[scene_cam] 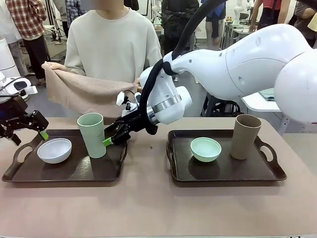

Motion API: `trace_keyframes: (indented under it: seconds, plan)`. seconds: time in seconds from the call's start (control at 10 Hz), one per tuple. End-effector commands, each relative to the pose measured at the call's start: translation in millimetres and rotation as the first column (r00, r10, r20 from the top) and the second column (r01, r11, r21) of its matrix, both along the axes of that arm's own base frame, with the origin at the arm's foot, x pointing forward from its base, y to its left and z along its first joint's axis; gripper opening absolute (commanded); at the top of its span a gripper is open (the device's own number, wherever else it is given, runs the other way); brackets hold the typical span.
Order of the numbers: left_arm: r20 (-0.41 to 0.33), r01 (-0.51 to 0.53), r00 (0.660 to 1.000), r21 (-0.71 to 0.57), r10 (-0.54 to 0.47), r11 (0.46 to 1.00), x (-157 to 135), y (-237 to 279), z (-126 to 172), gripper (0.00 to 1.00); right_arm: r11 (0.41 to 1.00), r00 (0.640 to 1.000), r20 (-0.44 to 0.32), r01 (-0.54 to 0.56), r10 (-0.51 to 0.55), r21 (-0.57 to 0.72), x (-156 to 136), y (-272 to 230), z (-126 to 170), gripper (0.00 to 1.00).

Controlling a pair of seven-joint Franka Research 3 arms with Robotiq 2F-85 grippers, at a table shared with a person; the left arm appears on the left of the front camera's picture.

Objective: Set up a tray with a mat and arrange the tableware.
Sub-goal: Pick up the Picnic Bowl and Reusable plastic cup from the Handle tray in front of the human's position and hold them in the air.

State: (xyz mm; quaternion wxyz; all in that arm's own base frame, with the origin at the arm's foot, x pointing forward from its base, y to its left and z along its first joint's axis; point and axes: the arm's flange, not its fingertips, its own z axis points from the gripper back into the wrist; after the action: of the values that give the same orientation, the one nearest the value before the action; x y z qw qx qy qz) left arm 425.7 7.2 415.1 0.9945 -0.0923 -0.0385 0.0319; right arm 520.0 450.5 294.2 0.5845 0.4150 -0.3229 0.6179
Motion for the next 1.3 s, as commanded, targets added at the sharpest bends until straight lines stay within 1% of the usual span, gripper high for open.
trace_keyframes:
  seconds: [0.0, 0.4, 0.7, 1.2]
  plan:
    - [0.014, 0.021, 1.000, -0.023, -0.021, 1.000, 6, -5, -7, 1.00, 1.000, 0.999, -0.032, -0.004, 0.003, -0.029, 12, 7, -6, 1.00]
    - [-0.007, 0.025, 1.000, -0.043, -0.025, 0.999, 16, -5, -15, 1.00, 0.999, 0.998, -0.069, -0.008, 0.006, -0.033, 20, 17, -18, 1.00]
    - [-0.026, 0.023, 0.999, -0.044, -0.024, 0.999, 27, -3, -23, 1.00, 0.999, 0.997, -0.074, -0.021, 0.017, -0.045, 27, 30, -23, 1.00]
    - [-0.036, -0.016, 0.999, -0.065, 0.013, 0.998, 29, 10, -29, 1.00, 0.994, 0.995, -0.074, -0.078, 0.072, -0.075, 26, 65, -27, 1.00]
